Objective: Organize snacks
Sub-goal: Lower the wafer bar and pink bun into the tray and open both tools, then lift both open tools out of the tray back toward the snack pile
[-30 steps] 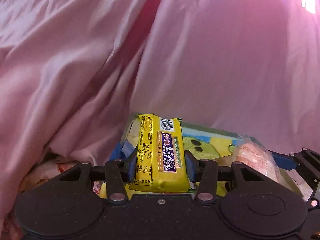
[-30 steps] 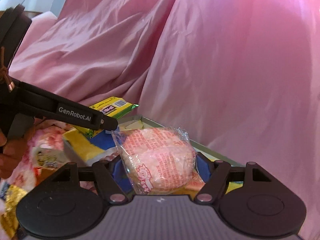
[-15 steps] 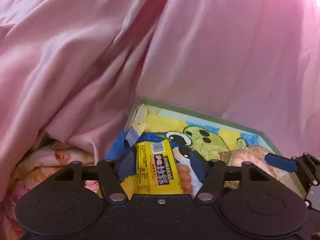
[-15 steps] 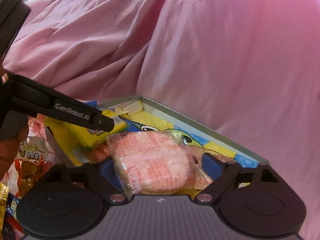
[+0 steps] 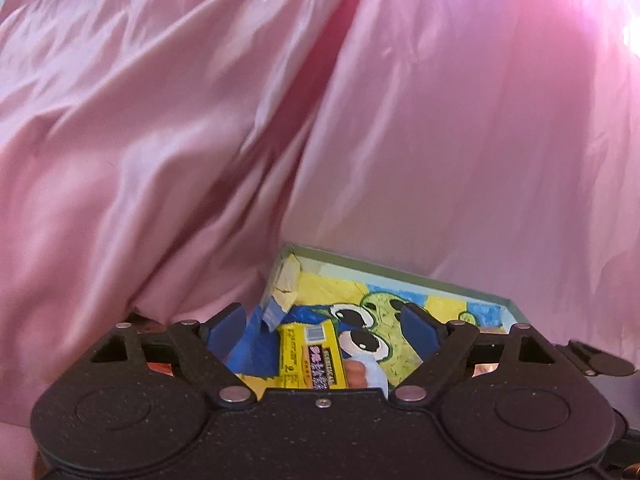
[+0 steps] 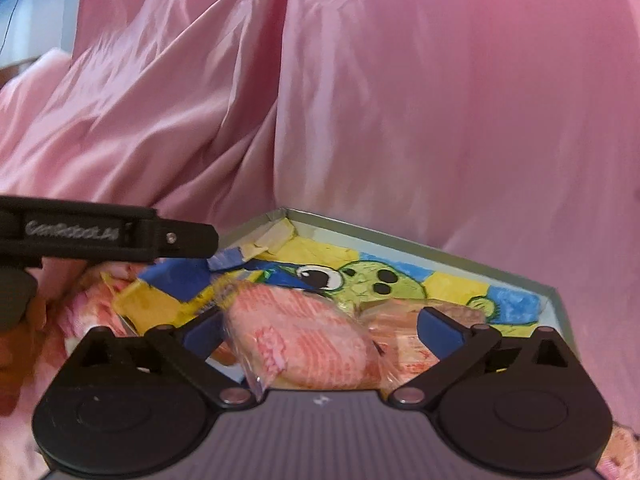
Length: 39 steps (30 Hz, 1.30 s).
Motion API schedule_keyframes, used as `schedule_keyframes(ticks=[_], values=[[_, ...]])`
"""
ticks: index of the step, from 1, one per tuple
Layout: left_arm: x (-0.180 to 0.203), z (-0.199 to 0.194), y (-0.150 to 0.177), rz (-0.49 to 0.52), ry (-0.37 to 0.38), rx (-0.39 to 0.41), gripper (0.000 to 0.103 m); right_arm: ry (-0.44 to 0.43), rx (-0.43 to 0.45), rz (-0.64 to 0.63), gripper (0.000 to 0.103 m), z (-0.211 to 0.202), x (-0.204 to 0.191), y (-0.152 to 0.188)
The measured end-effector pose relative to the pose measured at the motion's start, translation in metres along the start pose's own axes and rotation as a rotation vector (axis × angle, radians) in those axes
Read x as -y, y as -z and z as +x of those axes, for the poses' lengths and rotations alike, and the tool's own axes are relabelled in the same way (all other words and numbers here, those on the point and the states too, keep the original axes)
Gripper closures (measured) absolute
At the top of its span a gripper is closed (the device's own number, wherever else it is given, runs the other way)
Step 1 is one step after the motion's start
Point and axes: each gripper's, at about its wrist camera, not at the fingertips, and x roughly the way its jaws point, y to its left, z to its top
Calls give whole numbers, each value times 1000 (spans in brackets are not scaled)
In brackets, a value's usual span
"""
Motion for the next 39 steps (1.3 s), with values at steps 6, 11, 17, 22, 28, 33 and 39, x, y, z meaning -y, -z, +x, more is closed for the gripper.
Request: schedule_keyframes(ticks=[6, 11, 17, 22, 28, 33, 39], values=[[-4, -24, -10, -1, -27, 41, 4, -26, 23, 77, 0, -7, 4, -6], [0, -41, -12, 8, -43, 59, 3, -23, 56, 65, 0, -22, 0, -12], [0, -70, -6, 9, -49, 105, 1, -13, 141, 81, 0, -56, -1, -13], [-5, -95, 9, -24, -53, 128, 1, 36, 227, 30, 0, -93, -10, 0], [-12, -128, 34, -35, -59, 140, 1, 79, 289, 7, 0, -134, -23, 24], [-15, -156, 60, -32, -79, 161, 1, 100, 296, 23, 0, -161, -35, 45], [-18, -183, 93, -2, -106, 169, 1, 128, 299, 29, 0, -187, -46, 72]])
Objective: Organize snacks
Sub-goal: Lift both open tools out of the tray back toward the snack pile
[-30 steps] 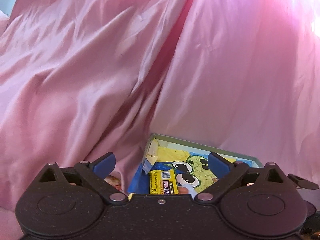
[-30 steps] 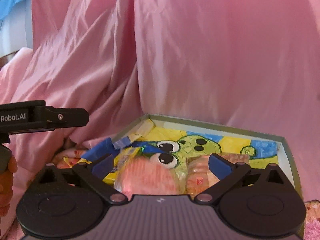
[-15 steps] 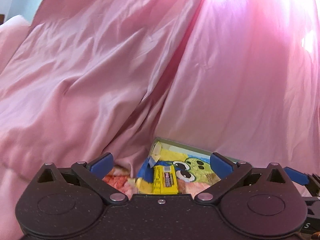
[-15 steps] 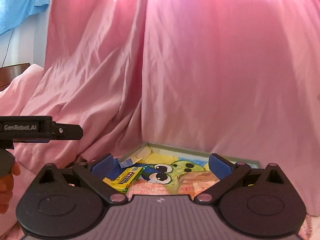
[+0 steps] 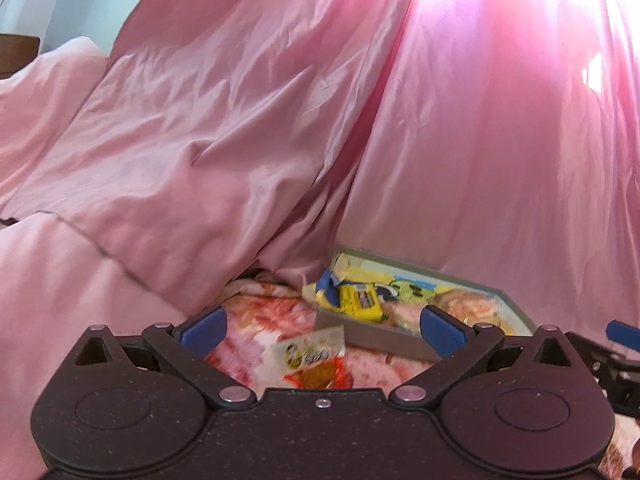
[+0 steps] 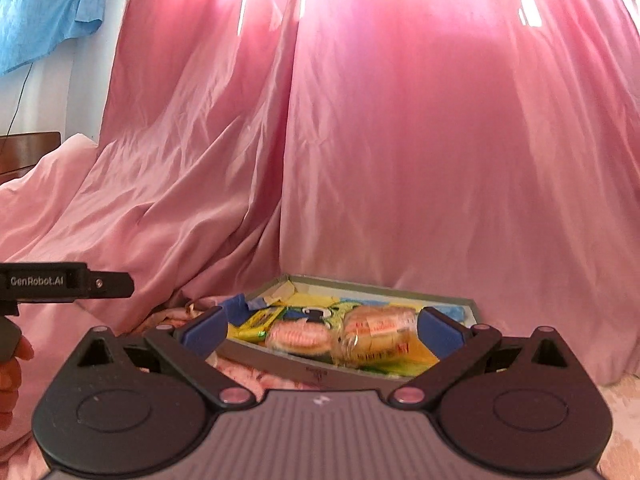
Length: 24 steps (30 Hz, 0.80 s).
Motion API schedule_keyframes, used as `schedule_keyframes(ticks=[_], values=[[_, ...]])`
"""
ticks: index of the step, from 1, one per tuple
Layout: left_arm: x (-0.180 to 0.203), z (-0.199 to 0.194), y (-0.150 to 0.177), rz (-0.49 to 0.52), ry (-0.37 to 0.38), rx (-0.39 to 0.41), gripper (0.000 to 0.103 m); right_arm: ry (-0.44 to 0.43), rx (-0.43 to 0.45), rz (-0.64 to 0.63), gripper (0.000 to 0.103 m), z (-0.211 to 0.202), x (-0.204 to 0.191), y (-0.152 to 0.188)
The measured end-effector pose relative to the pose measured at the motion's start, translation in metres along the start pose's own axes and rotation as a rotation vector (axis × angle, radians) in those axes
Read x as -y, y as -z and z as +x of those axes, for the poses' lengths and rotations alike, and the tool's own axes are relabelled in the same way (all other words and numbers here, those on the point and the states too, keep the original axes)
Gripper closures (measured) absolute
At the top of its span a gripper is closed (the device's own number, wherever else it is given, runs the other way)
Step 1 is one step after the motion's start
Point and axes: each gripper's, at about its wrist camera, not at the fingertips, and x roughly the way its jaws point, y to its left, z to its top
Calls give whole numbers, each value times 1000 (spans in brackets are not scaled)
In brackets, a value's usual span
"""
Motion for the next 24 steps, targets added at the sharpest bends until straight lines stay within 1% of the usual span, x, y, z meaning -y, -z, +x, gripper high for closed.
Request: schedule_keyframes(ticks=[4, 7, 11, 15, 20, 24], values=[[0, -18, 17, 55, -2, 5, 1, 11, 2, -17, 0, -21, -4, 14], [1, -28, 33, 79, 0, -1, 1, 20, 7, -31, 0, -38, -8, 27], [-2, -36, 55, 97, 6, -37, 1, 24, 1, -47, 0, -53, -15, 46], [-4, -39, 77, 115, 4, -78, 1, 31, -12, -90, 0, -63, -23, 64], [-14, -44, 105, 78, -14, -130, 1, 34, -59, -103, 0, -69, -31, 90], [-19, -41, 117, 79, -28, -177, 1, 37, -113, -94, 0, -70, -33, 107]])
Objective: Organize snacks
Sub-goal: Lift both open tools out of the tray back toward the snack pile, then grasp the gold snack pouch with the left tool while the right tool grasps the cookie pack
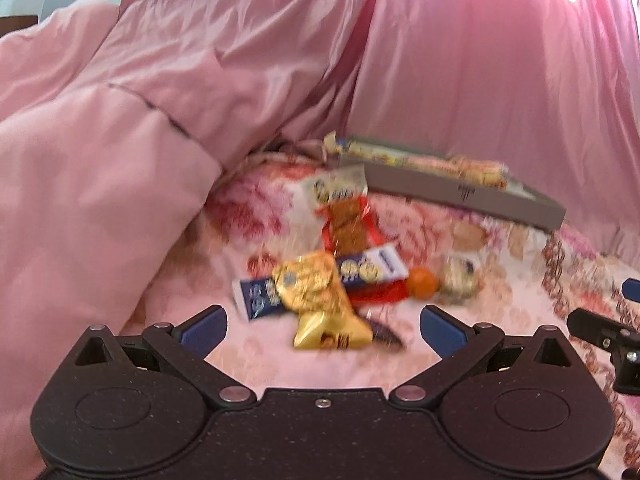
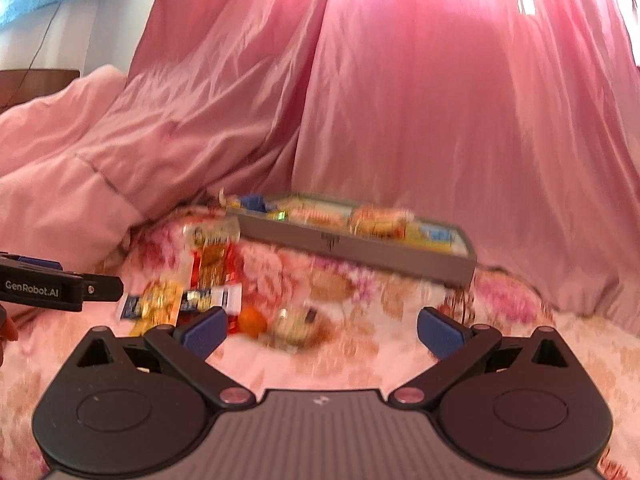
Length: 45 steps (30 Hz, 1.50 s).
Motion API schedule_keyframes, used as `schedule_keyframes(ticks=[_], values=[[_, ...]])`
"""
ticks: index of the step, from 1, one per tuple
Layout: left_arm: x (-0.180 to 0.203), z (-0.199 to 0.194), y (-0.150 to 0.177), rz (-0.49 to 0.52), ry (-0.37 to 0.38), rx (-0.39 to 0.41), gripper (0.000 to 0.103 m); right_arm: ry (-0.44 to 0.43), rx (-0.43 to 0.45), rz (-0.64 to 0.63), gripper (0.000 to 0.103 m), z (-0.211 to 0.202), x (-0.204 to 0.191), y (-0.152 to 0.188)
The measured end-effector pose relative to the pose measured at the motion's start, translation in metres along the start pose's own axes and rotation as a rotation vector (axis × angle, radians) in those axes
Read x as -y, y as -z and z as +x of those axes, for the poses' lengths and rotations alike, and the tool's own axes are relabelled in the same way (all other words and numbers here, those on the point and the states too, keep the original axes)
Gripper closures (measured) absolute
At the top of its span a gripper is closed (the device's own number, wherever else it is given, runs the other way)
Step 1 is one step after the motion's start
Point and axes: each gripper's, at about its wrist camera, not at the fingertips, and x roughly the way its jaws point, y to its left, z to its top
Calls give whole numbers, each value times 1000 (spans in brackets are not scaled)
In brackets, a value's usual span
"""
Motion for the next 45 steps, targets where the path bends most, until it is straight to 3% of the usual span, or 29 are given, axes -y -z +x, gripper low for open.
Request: schedule_keyframes(ticks=[11, 23, 34, 45], values=[[3, 13, 17, 42, 5, -65, 1, -2, -154, 27, 0, 15, -6, 30], [-1, 28, 19, 47, 5, -89, 1, -6, -196, 22, 0, 30, -8, 36], [-5, 44, 15, 40, 15, -64, 1, 1, -222, 5, 0, 45, -9, 36], [0, 85, 1, 47, 5, -39, 1, -12, -231, -67, 0, 74, -7, 24]])
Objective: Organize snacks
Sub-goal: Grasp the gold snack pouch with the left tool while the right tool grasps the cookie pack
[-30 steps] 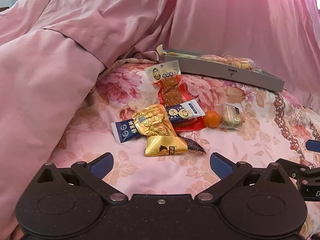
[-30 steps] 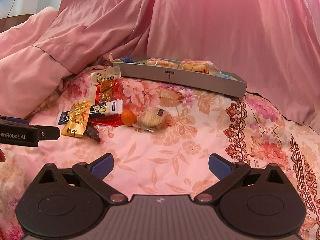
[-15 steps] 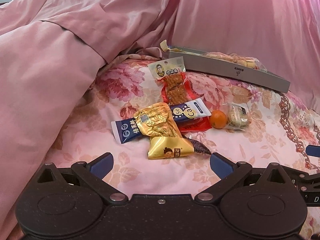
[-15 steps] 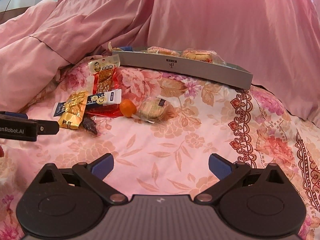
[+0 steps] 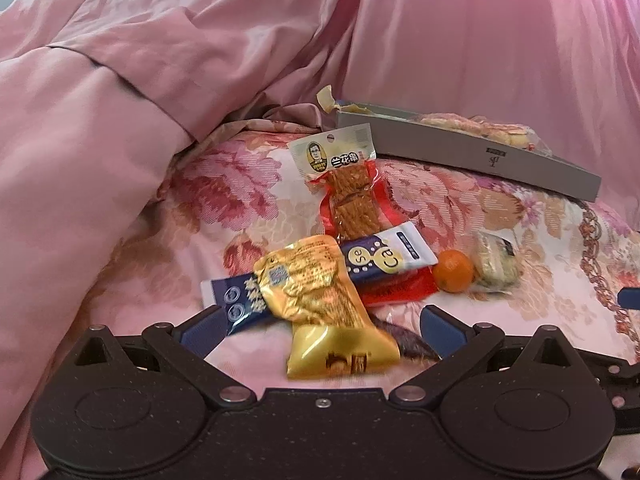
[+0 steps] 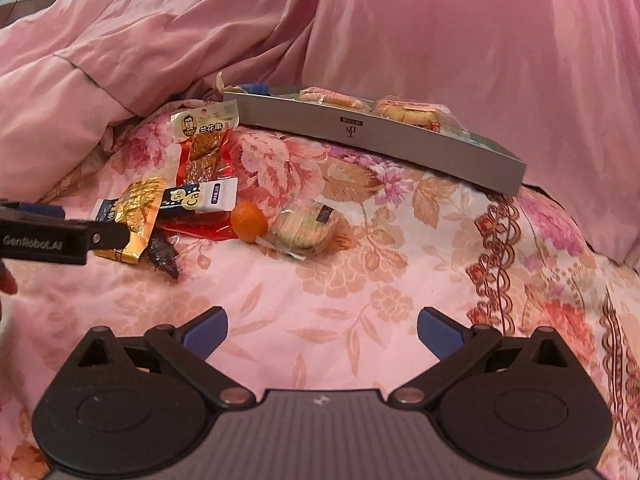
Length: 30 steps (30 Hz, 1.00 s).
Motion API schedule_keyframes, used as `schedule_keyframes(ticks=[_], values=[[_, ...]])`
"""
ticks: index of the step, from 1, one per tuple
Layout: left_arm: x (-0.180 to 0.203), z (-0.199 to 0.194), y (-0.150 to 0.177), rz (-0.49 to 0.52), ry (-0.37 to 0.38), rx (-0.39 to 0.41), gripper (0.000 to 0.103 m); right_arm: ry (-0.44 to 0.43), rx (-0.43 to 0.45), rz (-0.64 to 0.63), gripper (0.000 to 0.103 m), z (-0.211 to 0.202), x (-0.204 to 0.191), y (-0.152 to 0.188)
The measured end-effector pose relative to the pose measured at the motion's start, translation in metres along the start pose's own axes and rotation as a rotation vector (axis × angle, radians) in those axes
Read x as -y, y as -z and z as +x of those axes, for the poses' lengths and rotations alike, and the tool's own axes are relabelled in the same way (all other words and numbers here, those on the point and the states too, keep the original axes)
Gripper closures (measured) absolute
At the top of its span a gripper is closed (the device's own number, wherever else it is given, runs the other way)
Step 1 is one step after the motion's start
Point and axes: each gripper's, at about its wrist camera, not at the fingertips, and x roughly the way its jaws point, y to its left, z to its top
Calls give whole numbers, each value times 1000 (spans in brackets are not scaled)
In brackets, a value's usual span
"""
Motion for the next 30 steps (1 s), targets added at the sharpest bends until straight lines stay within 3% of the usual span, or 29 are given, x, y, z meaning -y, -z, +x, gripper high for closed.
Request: schedule_keyframes(ticks=[6, 10, 23, 30], values=[[-7, 17, -7, -29, 15, -36, 1, -83, -2, -138, 0, 18, 4, -12], [-12, 24, -7, -50, 47, -77, 1, -91, 12, -259, 0, 33, 5, -23], [-8, 29, -4, -9, 108, -119, 1, -169, -43, -433, 1, 103, -3, -60], [-10, 32, -4, -12, 108, -133, 2, -240, -57, -451, 13, 116, -3, -67]])
